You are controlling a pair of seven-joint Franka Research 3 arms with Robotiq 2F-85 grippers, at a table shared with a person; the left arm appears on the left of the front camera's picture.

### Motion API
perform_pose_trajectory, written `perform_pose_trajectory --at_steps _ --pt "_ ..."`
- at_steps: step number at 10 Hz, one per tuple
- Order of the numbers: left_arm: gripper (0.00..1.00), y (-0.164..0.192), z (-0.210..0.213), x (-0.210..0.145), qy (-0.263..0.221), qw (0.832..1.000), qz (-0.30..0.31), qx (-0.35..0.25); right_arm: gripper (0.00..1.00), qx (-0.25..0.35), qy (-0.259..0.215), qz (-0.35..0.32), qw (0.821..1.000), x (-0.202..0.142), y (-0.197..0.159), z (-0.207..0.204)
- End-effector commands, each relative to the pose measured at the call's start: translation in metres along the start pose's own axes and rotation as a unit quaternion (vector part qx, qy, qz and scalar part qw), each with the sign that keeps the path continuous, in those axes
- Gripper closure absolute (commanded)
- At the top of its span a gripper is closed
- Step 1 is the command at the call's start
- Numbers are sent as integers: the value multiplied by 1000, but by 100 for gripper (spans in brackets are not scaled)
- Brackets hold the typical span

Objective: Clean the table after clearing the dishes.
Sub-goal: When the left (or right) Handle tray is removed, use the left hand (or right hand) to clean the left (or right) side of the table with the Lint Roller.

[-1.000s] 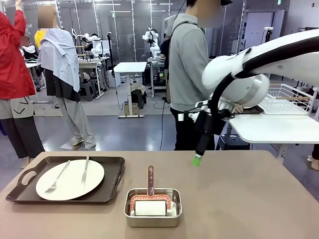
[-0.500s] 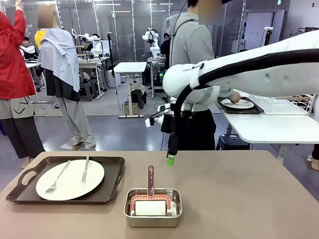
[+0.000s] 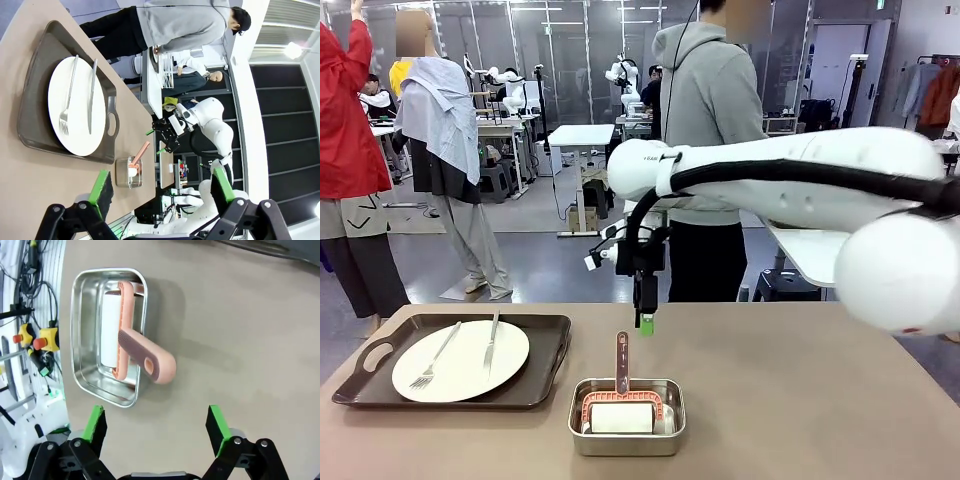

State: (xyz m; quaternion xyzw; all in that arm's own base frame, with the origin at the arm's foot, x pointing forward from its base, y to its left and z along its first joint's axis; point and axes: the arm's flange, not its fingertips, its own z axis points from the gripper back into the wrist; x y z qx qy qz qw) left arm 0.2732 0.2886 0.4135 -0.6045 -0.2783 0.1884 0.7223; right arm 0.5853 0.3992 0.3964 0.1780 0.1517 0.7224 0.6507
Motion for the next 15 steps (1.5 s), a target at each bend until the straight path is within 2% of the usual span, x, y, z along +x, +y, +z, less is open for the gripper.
perform_pose_trajectory --at_steps 1,7,10,12,13,14,15 --pt "0 1 5 0 6 1000 -8 -5 0 19 25 -6 999 27 -27 12" --pt "0 1 5 0 6 1000 -8 -5 0 75 18 -22 997 46 -34 -21" --pt "0 1 5 0 6 1000 -8 -5 0 87 22 -36 995 56 -38 -22" --pt "0 1 5 0 6 1000 -8 -5 0 123 23 -53 991 58 -37 -28" --pt "0 1 5 0 6 1000 -8 -5 32 126 21 -58 990 58 -36 -27" --pt "0 1 5 0 6 1000 -8 -5 58 130 23 -61 989 59 -35 -29" --pt "0 1 5 0 6 1000 -8 -5 91 136 16 -61 989 61 -35 -31"
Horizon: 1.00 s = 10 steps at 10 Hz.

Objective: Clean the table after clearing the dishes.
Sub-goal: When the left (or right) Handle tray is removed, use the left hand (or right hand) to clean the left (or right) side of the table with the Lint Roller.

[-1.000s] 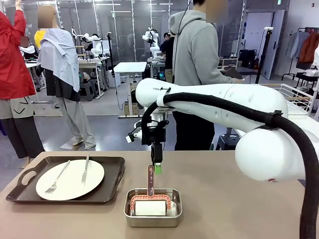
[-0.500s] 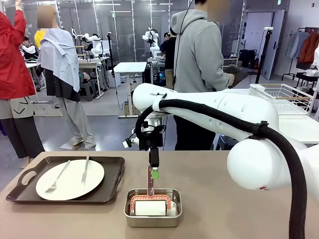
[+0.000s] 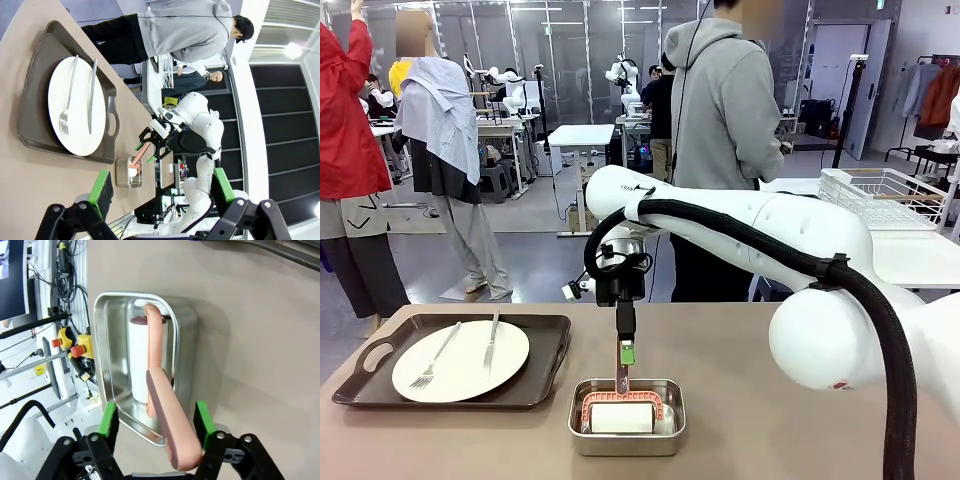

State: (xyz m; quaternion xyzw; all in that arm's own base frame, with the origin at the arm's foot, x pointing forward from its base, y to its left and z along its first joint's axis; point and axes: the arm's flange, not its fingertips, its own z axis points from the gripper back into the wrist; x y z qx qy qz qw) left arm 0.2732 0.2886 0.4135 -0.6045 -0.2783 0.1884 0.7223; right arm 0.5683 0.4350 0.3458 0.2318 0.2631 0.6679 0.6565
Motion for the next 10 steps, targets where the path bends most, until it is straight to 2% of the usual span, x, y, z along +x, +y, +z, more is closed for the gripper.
perform_pose_trajectory --at_steps 1,3,4,5,7,9,10 --pt "0 1 5 0 6 1000 -8 -5 100 19 -15 -12 1000 29 -14 28" --pt "0 1 5 0 6 1000 -8 -5 100 22 -30 -10 999 28 -13 30" --pt "0 1 5 0 6 1000 -8 -5 95 23 -33 -8 999 28 -13 30" --pt "0 1 5 0 6 1000 -8 -5 100 31 -28 -6 999 28 -12 29" --pt "0 1 5 0 6 1000 -8 -5 100 39 -25 -7 999 25 -8 28" --pt "0 1 5 0 6 1000 -8 -5 100 35 -27 -10 999 21 6 33" --pt "0 1 5 0 6 1000 -8 -5 100 13 -32 -26 999 15 23 39"
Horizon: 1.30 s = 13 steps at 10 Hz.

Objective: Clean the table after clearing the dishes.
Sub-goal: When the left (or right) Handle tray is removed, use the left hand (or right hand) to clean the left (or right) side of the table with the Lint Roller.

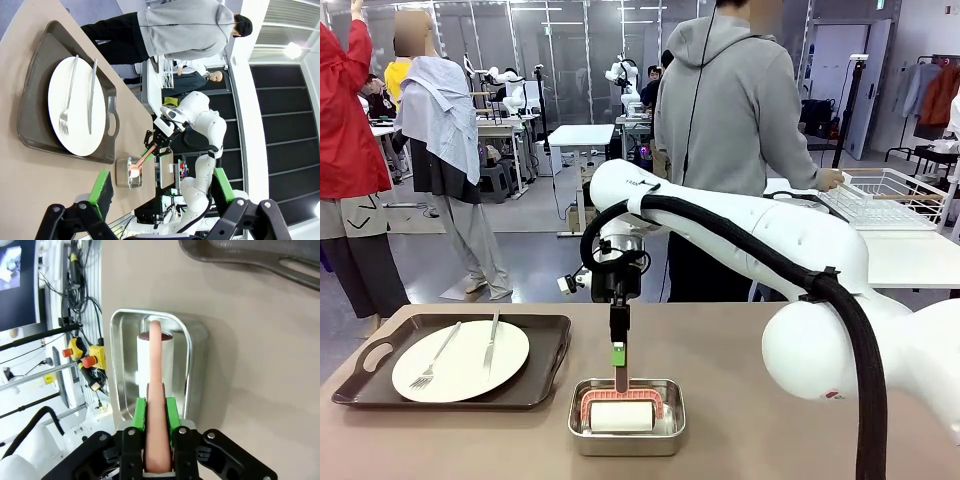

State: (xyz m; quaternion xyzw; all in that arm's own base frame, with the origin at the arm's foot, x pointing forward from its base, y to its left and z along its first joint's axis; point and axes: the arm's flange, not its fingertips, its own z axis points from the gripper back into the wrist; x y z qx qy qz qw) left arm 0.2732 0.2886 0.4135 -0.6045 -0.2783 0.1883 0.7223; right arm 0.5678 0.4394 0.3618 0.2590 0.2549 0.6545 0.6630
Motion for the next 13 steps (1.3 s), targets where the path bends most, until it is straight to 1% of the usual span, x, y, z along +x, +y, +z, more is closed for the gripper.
perform_pose_trajectory --at_steps 1,2,3,4,5,6,7,8,9,10,11,12,13 --pt "0 1 5 0 6 1000 -8 -5 100 -28 -23 -44 998 3 42 34" --pt "0 1 5 0 6 1000 -8 -5 100 -51 -28 -68 996 -8 67 38" --pt "0 1 5 0 6 1000 -8 -5 100 -77 -48 -104 990 -25 98 39" --pt "0 1 5 0 6 1000 -8 -5 100 -122 -114 -156 974 -53 131 44" --pt "0 1 5 0 6 1000 -8 -5 100 -161 -160 -219 949 -85 156 47" --pt "0 1 5 0 6 1000 -8 -5 100 -155 -201 -262 931 -118 178 46" --pt "0 1 5 0 6 1000 -8 -5 100 -137 -256 -292 911 -158 195 43" --pt "0 1 5 0 6 1000 -8 -5 100 -114 -292 -320 894 -196 209 27" --pt "0 1 5 0 6 1000 -8 -5 100 -90 -278 -385 875 -228 221 1" --pt "0 1 5 0 6 1000 -8 -5 100 -58 -259 -439 859 -251 231 -19" --pt "0 1 5 0 6 1000 -8 -5 100 -13 -240 -464 852 -270 240 -36" --pt "0 1 5 0 6 1000 -8 -5 100 42 -218 -453 863 -286 249 -45" --pt "0 1 5 0 6 1000 -8 -5 100 64 -222 -468 853 -301 256 -44"
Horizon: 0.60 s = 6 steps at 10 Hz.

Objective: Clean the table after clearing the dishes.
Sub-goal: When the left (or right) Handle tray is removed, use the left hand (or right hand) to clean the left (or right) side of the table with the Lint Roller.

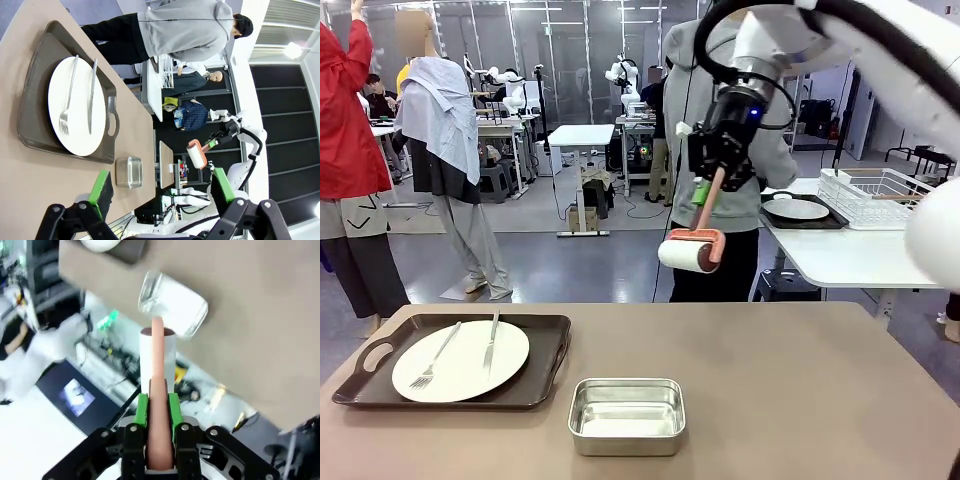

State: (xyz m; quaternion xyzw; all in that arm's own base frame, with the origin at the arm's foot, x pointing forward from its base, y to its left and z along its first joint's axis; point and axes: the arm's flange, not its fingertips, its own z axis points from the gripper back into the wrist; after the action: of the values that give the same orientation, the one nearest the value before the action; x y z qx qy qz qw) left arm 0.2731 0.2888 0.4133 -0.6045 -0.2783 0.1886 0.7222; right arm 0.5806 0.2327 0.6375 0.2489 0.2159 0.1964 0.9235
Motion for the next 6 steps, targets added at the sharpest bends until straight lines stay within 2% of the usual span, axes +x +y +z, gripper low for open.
perform_pose_trajectory --at_steps 1,3,4,5,6 --pt "0 0 5 0 6 1000 -8 -5 100 42 -44 -38 997 -202 -97 -180" --pt "0 0 5 0 6 1000 -8 -5 100 76 -81 -68 991 -203 -138 -190" --pt "0 0 5 0 6 1000 -8 -5 100 100 -140 -71 983 -202 -164 -199" --pt "0 0 5 0 6 1000 -8 -5 100 145 -178 -51 972 -195 -189 -209" --pt "0 0 5 0 6 1000 -8 -5 100 172 -194 -57 964 -184 -213 -221"
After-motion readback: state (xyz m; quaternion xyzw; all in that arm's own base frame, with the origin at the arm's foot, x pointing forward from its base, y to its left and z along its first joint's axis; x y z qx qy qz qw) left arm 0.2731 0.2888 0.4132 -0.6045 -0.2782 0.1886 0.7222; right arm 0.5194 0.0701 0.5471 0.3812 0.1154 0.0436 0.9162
